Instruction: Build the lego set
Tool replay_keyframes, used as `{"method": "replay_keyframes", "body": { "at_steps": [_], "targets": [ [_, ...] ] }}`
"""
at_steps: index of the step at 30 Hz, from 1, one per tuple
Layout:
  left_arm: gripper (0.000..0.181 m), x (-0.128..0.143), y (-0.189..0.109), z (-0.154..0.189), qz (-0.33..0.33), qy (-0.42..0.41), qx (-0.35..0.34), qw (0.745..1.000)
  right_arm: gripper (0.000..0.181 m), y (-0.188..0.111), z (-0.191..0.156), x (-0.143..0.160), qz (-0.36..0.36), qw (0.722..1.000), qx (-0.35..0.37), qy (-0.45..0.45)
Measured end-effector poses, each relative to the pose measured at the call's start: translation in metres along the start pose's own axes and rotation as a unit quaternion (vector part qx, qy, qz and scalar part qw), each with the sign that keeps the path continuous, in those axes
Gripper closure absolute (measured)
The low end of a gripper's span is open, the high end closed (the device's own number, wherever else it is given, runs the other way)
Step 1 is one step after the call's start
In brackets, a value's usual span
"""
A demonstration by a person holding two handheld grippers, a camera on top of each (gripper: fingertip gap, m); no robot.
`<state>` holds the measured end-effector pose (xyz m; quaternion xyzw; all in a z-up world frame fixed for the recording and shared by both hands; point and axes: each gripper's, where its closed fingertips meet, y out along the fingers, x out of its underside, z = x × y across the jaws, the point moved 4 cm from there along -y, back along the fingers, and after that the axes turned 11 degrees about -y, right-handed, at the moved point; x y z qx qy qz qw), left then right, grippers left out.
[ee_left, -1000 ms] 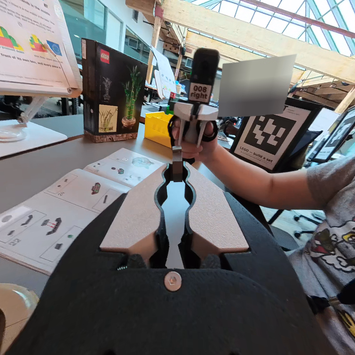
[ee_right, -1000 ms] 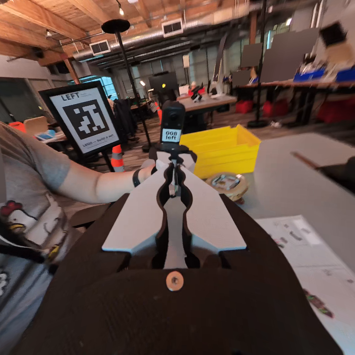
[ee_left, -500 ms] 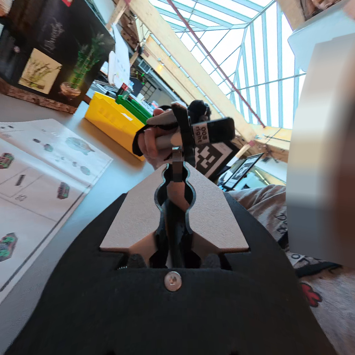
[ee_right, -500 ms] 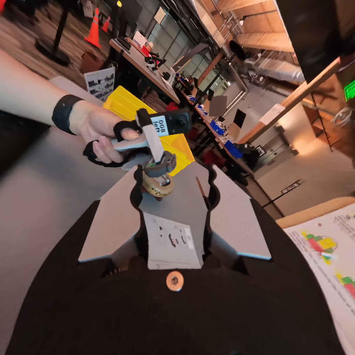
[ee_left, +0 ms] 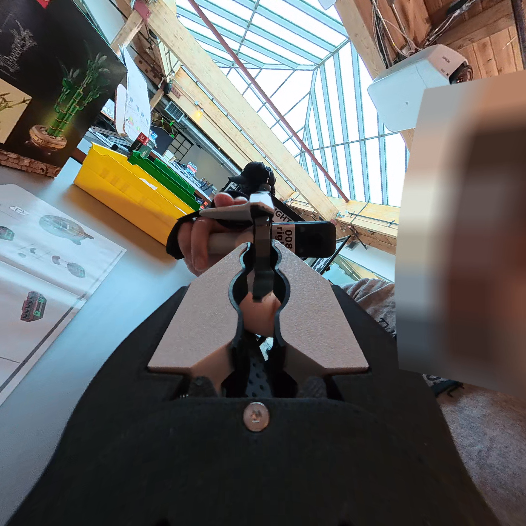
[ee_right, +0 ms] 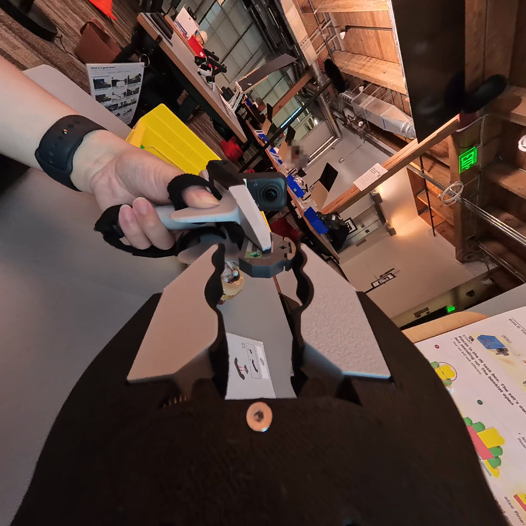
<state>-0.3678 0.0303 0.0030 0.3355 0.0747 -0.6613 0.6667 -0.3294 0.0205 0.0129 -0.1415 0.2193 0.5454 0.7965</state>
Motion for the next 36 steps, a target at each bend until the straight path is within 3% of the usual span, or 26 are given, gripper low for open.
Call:
{"method": "replay_keyframes", "body": {
  "at_steps": [5, 36],
  "targets": [
    [0.172, 0.0011, 0.0003, -0.0007, -0.004, 0.001, -0.003, 1.000, 0.145, -0.0012, 0.0030, 0.0011, -0.003, 1.000, 0.014, -0.001],
    [0.172, 0.0029, 0.0039, -0.0008, 0.005, -0.009, -0.004, 1.000, 0.147, -0.0051, 0.0036, 0.0015, -0.027, 1.000, 0.004, -0.002]
  ]
}}
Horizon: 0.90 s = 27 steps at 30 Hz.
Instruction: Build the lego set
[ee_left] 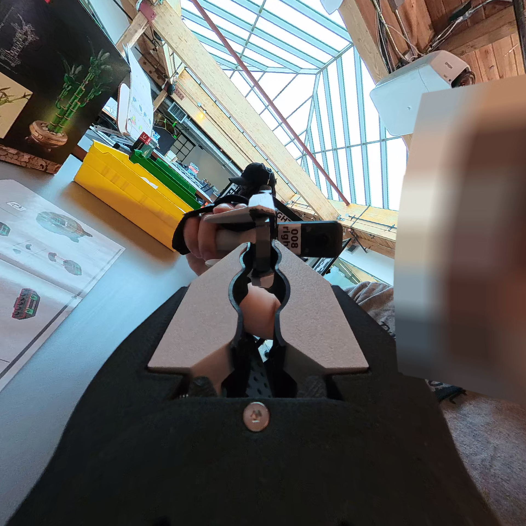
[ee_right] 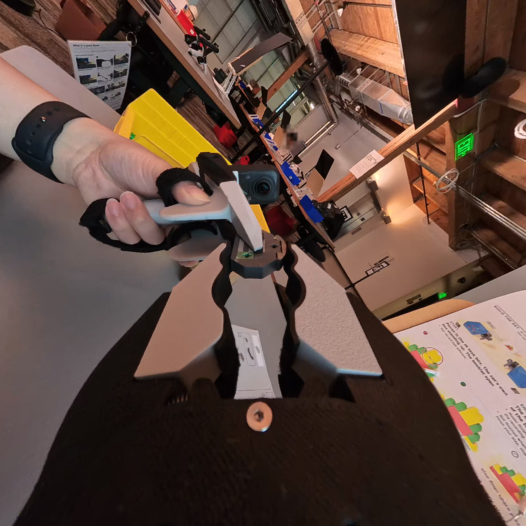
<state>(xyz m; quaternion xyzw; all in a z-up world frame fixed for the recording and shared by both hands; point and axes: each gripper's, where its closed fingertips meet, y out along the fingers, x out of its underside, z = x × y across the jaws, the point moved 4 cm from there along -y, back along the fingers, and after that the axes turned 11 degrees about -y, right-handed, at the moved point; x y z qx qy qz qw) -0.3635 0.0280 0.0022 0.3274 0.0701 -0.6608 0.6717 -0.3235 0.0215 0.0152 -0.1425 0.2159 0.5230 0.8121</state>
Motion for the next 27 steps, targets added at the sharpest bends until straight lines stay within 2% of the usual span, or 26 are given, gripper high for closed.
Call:
{"method": "replay_keyframes", "body": {
  "at_steps": [12, 17, 22, 27],
  "targets": [
    [0.172, 0.000, 0.000, 0.000, -0.005, -0.001, -0.008, 1.000, 0.147, 0.000, 0.000, 0.000, 0.010, 1.000, -0.003, 0.005],
    [0.172, -0.002, -0.003, -0.006, -0.005, 0.030, -0.068, 0.997, 0.145, 0.003, -0.003, 0.009, -0.001, 1.000, 0.001, -0.011],
    [0.172, 0.002, 0.000, -0.008, -0.019, 0.031, -0.077, 0.996, 0.140, 0.007, -0.009, 0.010, -0.017, 1.000, -0.014, -0.015],
    [0.173, 0.004, 0.000, -0.010, -0.028, 0.035, -0.088, 0.995, 0.145, 0.006, -0.009, 0.011, -0.024, 0.999, -0.019, -0.016]
  ]
}}
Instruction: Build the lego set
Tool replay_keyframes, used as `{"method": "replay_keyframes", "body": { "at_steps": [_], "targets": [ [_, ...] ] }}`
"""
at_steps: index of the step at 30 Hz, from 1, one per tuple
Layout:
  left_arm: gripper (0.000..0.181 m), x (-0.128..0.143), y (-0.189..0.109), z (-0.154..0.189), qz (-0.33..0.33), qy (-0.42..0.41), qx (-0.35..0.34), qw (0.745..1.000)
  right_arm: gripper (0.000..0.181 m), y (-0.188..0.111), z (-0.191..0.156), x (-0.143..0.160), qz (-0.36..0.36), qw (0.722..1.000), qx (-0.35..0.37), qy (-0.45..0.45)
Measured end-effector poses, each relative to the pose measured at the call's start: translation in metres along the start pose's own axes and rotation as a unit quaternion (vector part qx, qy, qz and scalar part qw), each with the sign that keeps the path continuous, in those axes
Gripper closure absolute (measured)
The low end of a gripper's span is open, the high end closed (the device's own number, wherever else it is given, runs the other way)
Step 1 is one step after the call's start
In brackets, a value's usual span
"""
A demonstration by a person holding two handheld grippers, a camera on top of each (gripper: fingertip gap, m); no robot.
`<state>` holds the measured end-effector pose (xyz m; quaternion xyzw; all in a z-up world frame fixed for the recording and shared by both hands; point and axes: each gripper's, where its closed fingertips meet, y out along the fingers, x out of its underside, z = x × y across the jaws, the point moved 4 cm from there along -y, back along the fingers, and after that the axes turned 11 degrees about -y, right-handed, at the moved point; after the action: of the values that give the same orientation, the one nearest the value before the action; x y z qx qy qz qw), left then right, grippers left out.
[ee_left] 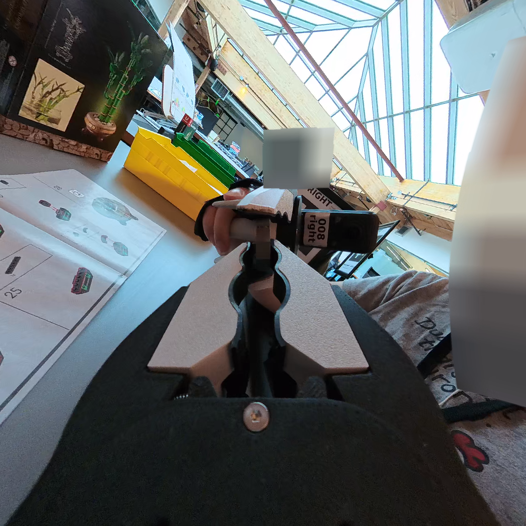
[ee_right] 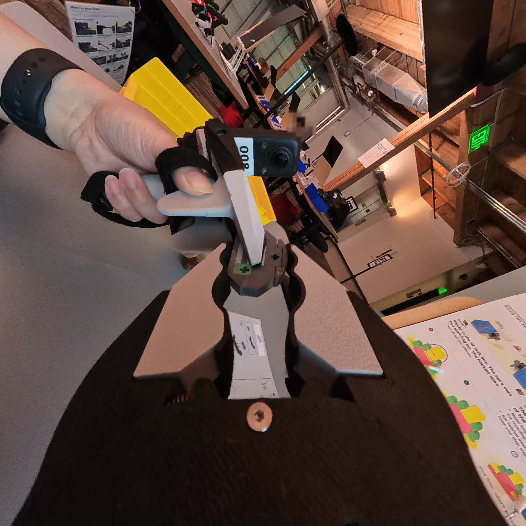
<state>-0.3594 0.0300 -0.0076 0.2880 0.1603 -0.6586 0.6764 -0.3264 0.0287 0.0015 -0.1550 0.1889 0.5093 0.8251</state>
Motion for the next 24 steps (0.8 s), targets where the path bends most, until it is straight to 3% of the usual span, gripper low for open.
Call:
{"method": "replay_keyframes", "body": {
  "at_steps": [24],
  "targets": [
    [0.172, 0.0028, -0.0006, -0.0078, -0.009, -0.015, -0.016, 1.000, 0.147, -0.0002, -0.0072, 0.0051, -0.031, 0.999, -0.009, -0.023]
  ]
}}
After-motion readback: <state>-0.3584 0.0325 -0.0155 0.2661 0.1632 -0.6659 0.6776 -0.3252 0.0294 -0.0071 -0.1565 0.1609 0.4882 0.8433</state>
